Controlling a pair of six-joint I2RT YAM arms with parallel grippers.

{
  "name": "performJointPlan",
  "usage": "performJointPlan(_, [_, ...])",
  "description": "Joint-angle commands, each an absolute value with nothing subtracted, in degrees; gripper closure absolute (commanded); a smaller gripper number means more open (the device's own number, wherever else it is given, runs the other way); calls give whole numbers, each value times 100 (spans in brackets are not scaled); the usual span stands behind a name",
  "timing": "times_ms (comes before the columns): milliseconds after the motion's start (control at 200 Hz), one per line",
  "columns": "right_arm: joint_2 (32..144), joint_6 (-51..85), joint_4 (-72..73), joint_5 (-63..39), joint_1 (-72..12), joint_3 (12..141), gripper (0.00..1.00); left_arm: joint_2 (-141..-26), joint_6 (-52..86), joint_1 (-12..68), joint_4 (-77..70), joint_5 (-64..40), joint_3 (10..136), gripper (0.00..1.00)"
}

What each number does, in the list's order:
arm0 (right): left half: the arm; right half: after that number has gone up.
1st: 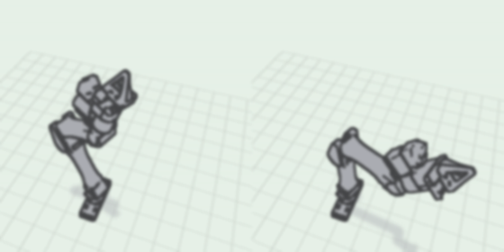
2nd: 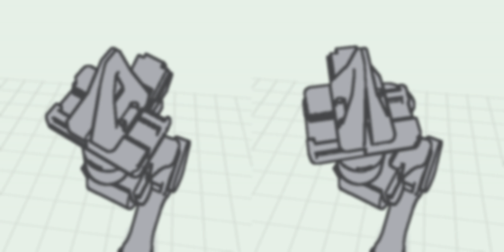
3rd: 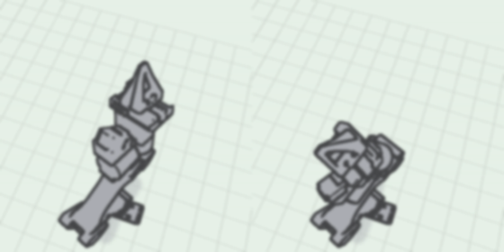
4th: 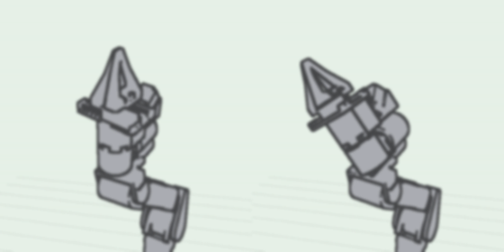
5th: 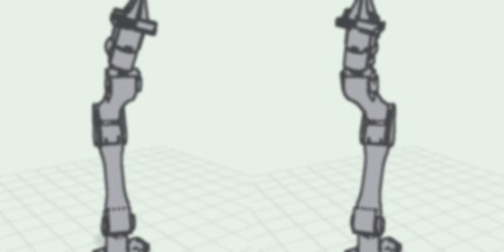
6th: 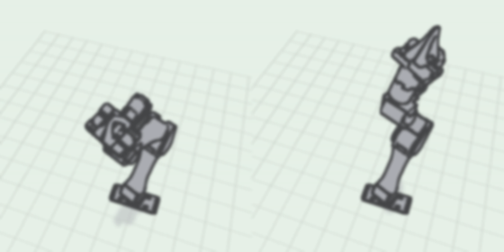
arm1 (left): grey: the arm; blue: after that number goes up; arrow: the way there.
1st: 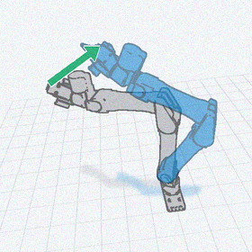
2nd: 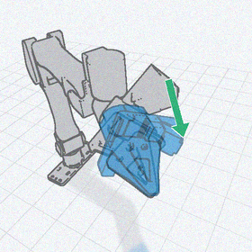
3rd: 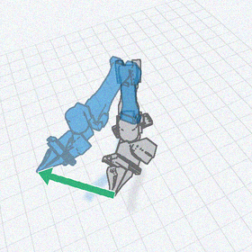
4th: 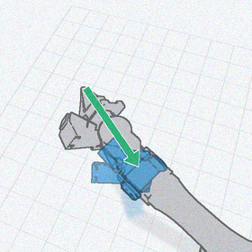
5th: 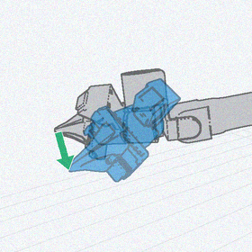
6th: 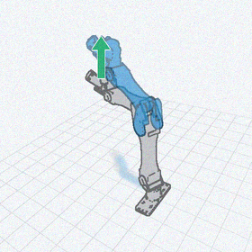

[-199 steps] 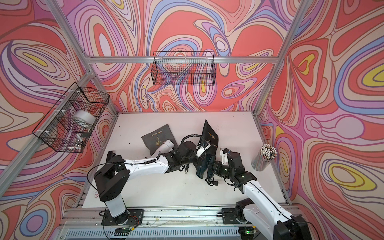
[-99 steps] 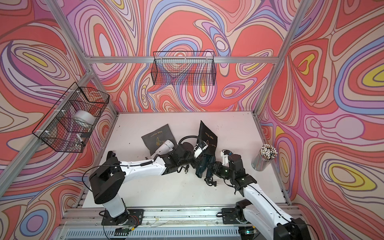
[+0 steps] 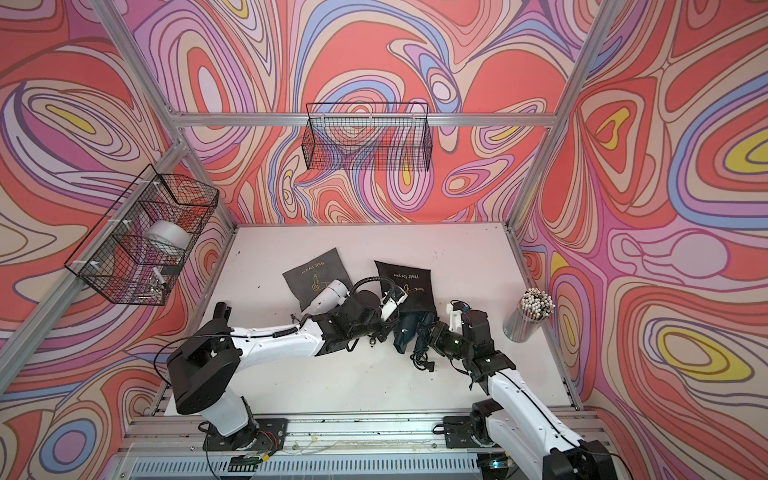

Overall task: Pack away hair dryers
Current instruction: Place the hair dryer in the drawstring bag.

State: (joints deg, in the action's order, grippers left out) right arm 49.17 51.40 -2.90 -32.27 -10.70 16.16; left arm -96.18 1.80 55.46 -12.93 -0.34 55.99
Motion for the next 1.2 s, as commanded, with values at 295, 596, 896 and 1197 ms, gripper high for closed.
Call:
performJointPlan(295, [5139,6006,1010,-3843,-680,1379,99,-9417,246,5577,-1239,2,5142,100])
performJointPlan(596, [5498,5371,426,-4103,-679,1742,99,-9482,131,5581,-1424,-115,5343,100])
performJointPlan(896, [5826,4353,-384,-4463,-821,2269,99,-9842,-270,5581,-1313,-163,6144,100])
performJointPlan(1197, [5968,4418,10,-4469,-848,2225,100,-9972,-400,5599,-1341,-712,6380,100])
